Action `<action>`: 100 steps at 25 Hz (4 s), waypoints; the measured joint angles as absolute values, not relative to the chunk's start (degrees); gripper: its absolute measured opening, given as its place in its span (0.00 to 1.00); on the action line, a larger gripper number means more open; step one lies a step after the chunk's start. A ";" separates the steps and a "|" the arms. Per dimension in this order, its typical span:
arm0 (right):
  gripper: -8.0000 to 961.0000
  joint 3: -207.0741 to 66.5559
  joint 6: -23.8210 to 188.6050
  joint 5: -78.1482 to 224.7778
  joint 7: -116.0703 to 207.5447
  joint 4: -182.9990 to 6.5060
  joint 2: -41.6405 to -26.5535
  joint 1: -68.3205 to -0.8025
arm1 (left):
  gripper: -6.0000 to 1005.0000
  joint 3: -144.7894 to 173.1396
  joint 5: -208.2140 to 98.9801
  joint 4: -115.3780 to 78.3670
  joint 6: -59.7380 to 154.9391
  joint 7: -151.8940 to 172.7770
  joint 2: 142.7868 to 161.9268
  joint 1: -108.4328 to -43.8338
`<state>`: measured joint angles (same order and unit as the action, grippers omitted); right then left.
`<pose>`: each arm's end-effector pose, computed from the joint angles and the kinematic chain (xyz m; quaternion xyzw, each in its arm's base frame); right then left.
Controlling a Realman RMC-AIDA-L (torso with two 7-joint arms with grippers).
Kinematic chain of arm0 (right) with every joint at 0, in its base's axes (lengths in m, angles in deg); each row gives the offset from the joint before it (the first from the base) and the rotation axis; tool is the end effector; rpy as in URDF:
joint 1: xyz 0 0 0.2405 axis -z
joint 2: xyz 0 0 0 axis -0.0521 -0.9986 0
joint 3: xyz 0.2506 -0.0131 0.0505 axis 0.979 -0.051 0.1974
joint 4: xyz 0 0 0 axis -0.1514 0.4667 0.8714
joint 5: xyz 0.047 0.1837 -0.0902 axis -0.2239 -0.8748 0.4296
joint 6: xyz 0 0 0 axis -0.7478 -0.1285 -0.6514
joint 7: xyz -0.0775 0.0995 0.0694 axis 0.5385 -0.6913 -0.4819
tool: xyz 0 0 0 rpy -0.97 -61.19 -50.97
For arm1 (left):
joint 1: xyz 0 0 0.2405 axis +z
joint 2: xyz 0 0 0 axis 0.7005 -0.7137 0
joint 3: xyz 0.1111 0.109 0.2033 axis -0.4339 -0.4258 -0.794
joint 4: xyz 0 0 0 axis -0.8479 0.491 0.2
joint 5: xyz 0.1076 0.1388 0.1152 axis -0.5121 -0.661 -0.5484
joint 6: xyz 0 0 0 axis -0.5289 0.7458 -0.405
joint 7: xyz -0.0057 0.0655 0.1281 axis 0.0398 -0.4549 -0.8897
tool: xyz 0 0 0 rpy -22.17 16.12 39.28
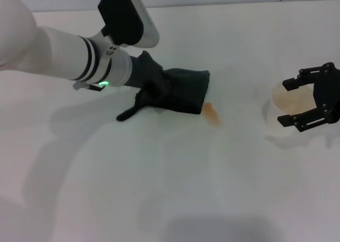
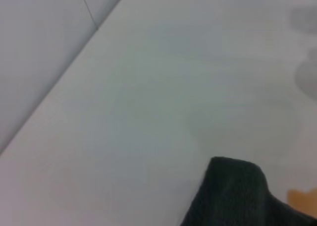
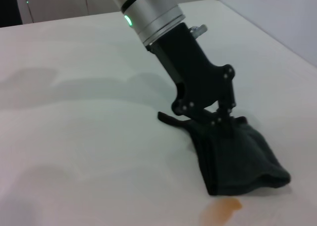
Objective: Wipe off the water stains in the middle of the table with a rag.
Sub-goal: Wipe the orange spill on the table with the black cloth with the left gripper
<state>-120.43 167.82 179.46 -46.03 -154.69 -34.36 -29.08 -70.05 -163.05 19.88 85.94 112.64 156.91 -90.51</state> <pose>0.2293 0.3392 0.0707 -0.9864 0.0910 0.0329 0.1328 -0.1734 0.4104 -0.0951 -0.9768 -0.0640 0.0505 0.1981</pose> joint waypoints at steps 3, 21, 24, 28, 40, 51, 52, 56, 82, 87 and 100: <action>0.89 -120.56 167.87 179.46 -45.85 -154.68 -34.35 -29.09 | 0.04 -70.72 -161.71 19.75 85.51 112.07 157.12 -90.99; 0.89 -120.32 168.48 179.45 -45.31 -155.17 -34.40 -28.59 | 0.04 -89.26 -145.44 22.63 94.38 109.99 157.23 -93.12; 0.89 -120.23 168.57 179.45 -45.31 -155.76 -34.38 -28.17 | 0.04 -89.31 -145.19 25.38 97.57 109.99 157.26 -92.31; 0.89 -120.21 168.54 179.45 -45.31 -156.02 -34.44 -28.13 | 0.04 -90.44 -145.25 26.36 97.39 109.86 157.42 -91.51; 0.89 -120.57 168.17 179.45 -45.24 -155.99 -35.13 -28.71 | 0.04 -87.95 -146.52 15.62 85.17 110.03 156.96 -94.26; 0.89 -120.65 168.12 179.46 -45.13 -155.89 -35.29 -28.89 | 0.04 -76.01 -152.45 14.12 82.20 109.31 156.84 -93.89; 0.89 -120.65 168.12 179.46 -45.13 -155.89 -35.29 -28.90 | 0.04 -76.11 -152.40 14.08 82.29 109.07 156.90 -93.89; 0.89 -120.65 168.07 179.46 -45.14 -155.95 -35.29 -28.99 | 0.04 -79.46 -150.74 14.06 83.22 108.50 157.27 -94.18; 0.89 -120.59 167.77 179.45 -45.16 -156.14 -35.29 -29.11 | 0.04 -89.46 -143.16 14.81 86.88 108.40 156.92 -93.82; 0.89 -120.58 167.55 179.44 -45.14 -156.12 -35.29 -29.16 | 0.04 -83.67 -149.12 13.25 85.61 109.11 156.85 -94.63; 0.89 -120.21 167.52 179.45 -45.15 -155.92 -34.93 -29.12 | 0.04 -74.19 -153.29 21.64 95.15 107.88 156.86 -90.85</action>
<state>-120.21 167.52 179.45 -45.15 -155.92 -34.93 -29.12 -74.19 -153.29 21.64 95.15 107.88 156.86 -90.85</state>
